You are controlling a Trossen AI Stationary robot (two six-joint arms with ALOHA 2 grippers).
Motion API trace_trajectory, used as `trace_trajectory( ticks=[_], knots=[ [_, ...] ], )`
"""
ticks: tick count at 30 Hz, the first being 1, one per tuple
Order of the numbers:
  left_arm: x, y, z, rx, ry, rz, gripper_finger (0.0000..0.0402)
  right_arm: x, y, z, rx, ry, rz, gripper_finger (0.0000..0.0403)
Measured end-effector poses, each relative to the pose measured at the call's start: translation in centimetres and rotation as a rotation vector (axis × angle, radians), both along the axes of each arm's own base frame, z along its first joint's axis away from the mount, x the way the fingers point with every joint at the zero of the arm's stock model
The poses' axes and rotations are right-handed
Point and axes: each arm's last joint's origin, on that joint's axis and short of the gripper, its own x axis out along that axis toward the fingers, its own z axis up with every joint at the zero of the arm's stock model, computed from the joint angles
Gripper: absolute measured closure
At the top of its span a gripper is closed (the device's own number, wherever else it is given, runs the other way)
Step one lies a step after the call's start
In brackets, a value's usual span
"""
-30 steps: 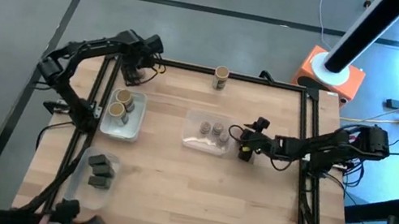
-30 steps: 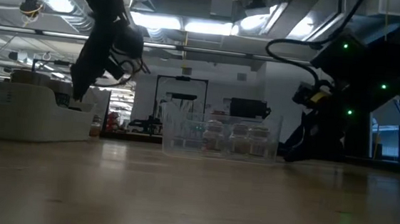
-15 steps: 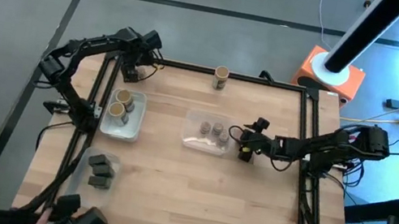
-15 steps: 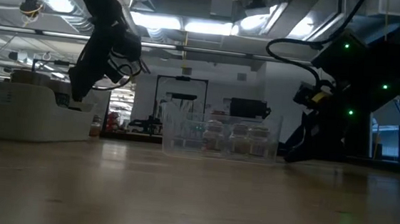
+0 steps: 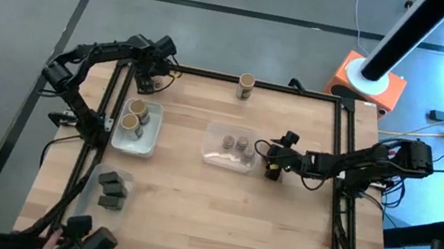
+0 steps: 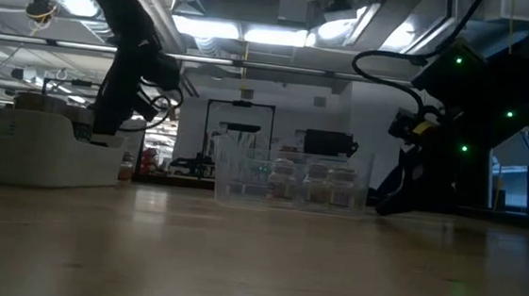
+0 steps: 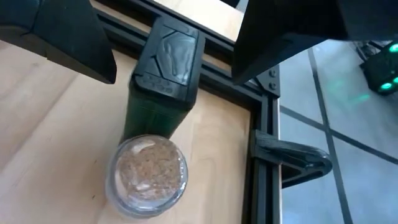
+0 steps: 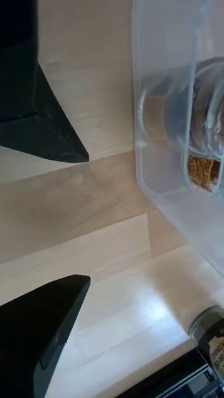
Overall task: Sort spices by type
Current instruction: Put the black seasoning can into the bottom transparent bin
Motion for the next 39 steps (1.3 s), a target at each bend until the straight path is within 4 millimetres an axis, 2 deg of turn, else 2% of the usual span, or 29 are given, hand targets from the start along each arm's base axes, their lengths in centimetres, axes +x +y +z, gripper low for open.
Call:
trace_trajectory(
  ticks=[4,7,21,31,39],
  knots=[
    [-0.1,-0.1,-0.4,0.001,0.001,-0.006,0.0108,0.0,0.0,0.0,0.0,0.0,0.0,0.0093],
    [-0.1,-0.1,-0.5,-0.003,0.003,-0.004,0.013,0.0,0.0,0.0,0.0,0.0,0.0,0.0093],
    [-0.2,-0.2,-0.5,0.014,0.007,0.027,0.0289,0.0,0.0,0.0,0.0,0.0,0.0,0.0093],
    [0.8,-0.6,0.9,0.091,0.017,0.001,0.0276,0.0,0.0,0.0,0.0,-0.001,0.0,0.0093],
    [1.7,-1.7,2.5,0.156,0.065,-0.048,0.0285,0.0,0.0,0.0,0.0,-0.001,0.0,0.0093]
  ],
)
